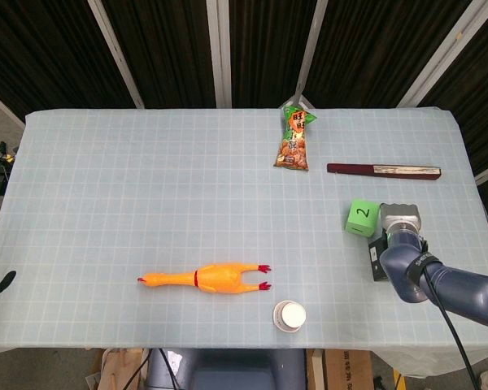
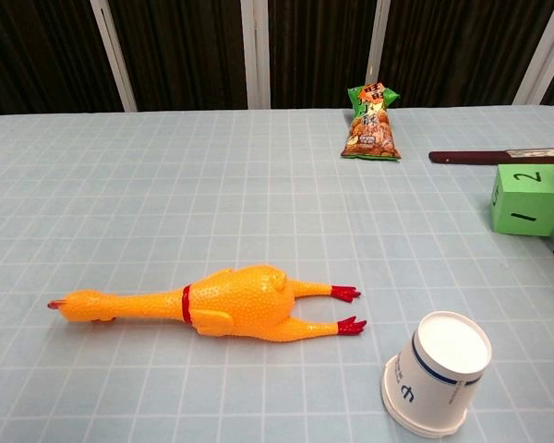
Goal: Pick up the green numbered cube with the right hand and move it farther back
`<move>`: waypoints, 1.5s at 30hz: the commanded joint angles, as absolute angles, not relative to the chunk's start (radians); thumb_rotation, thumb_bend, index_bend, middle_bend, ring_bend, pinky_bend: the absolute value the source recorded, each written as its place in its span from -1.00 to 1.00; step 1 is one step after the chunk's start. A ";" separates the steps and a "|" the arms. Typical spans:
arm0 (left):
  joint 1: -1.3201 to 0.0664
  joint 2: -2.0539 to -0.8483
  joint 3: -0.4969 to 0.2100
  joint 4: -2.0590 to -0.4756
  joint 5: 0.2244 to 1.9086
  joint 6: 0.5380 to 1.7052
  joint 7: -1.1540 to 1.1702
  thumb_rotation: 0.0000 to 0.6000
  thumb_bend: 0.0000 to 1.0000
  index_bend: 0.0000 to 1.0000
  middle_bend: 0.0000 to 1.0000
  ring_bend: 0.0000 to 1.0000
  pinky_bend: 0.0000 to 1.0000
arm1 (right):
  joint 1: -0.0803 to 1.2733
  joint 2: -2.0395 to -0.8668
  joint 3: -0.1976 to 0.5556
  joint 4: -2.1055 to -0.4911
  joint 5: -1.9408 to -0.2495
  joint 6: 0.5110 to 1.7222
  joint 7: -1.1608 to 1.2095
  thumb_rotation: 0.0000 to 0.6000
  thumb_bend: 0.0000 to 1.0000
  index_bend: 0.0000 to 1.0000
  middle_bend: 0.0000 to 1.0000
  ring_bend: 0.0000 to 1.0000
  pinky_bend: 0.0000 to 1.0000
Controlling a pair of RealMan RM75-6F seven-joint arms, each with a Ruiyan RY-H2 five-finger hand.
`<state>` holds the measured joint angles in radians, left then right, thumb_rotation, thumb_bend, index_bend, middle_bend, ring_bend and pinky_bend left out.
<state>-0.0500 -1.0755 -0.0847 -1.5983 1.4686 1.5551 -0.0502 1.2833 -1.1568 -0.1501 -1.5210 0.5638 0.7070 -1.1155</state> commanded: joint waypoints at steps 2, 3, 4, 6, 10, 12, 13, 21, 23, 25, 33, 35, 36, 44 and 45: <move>-0.050 -1.077 -0.085 -1.599 1.467 1.554 -0.046 1.00 -0.46 -1.00 -1.00 -1.00 -0.98 | 1.264 -1.161 -0.145 -1.500 0.561 0.692 -1.112 1.00 0.65 -0.78 0.67 0.67 0.49; -0.050 -1.077 -0.085 -1.600 1.466 1.554 -0.045 1.00 -0.46 -1.00 -1.00 -1.00 -0.98 | 1.259 -1.161 -0.143 -1.494 0.557 0.688 -1.108 1.00 0.65 -0.78 0.67 0.66 0.49; -0.051 -1.077 -0.085 -1.600 1.466 1.553 -0.044 1.00 -0.46 -1.00 -1.00 -1.00 -0.98 | 1.254 -1.160 -0.140 -1.489 0.551 0.685 -1.104 1.00 0.65 -0.78 0.67 0.66 0.49; -0.051 -1.077 -0.085 -1.600 1.464 1.551 -0.042 1.00 -0.46 -1.00 -1.00 -1.00 -0.98 | 1.241 -1.154 -0.131 -1.477 0.527 0.688 -1.084 1.00 0.65 -0.77 0.67 0.67 0.49; -0.052 -1.076 -0.088 -1.600 1.462 1.551 -0.047 1.00 -0.46 -1.00 -1.00 -1.00 -0.98 | 1.210 -1.124 -0.105 -1.472 0.427 0.734 -1.017 1.00 0.65 -0.76 0.66 0.63 0.48; -0.053 -1.076 -0.089 -1.598 1.460 1.549 -0.050 1.00 -0.46 -1.00 -1.00 -1.00 -0.98 | 1.183 -1.091 -0.079 -1.494 0.338 0.780 -0.951 1.00 0.65 -0.76 0.57 0.47 0.39; -0.053 -1.075 -0.089 -1.598 1.459 1.547 -0.052 1.00 -0.46 -1.00 -1.00 -1.00 -0.98 | 1.164 -1.071 -0.061 -1.516 0.285 0.805 -0.905 1.00 0.62 -0.76 0.44 0.32 0.28; -0.053 -1.076 -0.082 -1.600 1.471 1.549 -0.049 1.00 -0.46 -1.00 -1.00 -1.00 -0.98 | 0.880 -0.877 0.080 -1.845 -0.332 1.178 -0.389 1.00 -0.17 -0.76 -0.40 -0.41 -0.40; -0.052 -1.078 -0.080 -1.600 1.476 1.551 -0.046 1.00 -0.46 -1.00 -1.00 -1.00 -0.98 | 0.801 -0.854 0.082 -1.911 -0.471 1.283 -0.294 1.00 -0.26 -0.77 -0.50 -0.50 -0.51; -0.050 -1.079 -0.078 -1.601 1.482 1.556 -0.045 1.00 -0.46 -1.00 -1.00 -1.00 -0.98 | 0.725 -0.837 0.073 -1.965 -0.595 1.361 -0.213 1.00 -0.32 -0.77 -0.59 -0.61 -0.60; -0.044 -1.074 -0.076 -1.600 1.486 1.565 -0.057 1.00 -0.46 -1.00 -1.00 -1.00 -0.98 | 0.429 -0.853 -0.032 -1.977 -1.124 1.585 0.090 1.00 -0.32 -0.78 -0.72 -0.72 -0.76; -0.043 -1.074 -0.075 -1.600 1.488 1.567 -0.058 1.00 -0.46 -1.00 -1.00 -1.00 -0.98 | 0.362 -0.907 -0.065 -1.924 -1.241 1.668 0.100 1.00 -0.32 -0.78 -0.72 -0.73 -0.76; -0.043 -1.074 -0.075 -1.599 1.488 1.568 -0.058 1.00 -0.46 -1.00 -1.00 -1.00 -0.98 | 0.336 -0.935 -0.078 -1.897 -1.287 1.699 0.094 1.00 -0.32 -0.78 -0.72 -0.74 -0.77; -0.043 -1.078 -0.074 -1.598 1.491 1.570 -0.048 1.00 -0.46 -1.00 -1.00 -1.00 -0.98 | 0.203 -1.103 -0.147 -1.739 -1.533 1.809 -0.056 1.00 -0.33 -0.78 -0.73 -0.75 -0.81; -0.043 -1.079 -0.074 -1.598 1.490 1.569 -0.047 1.00 -0.46 -1.00 -1.00 -1.00 -0.98 | 0.194 -1.116 -0.148 -1.728 -1.546 1.811 -0.081 1.00 -0.32 -0.78 -0.73 -0.75 -0.81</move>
<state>-0.0427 -1.0787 -0.0741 -1.5983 1.4902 1.5693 -0.0467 0.2366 -1.0688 -0.1237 -1.7702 -1.4991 1.7810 -0.0250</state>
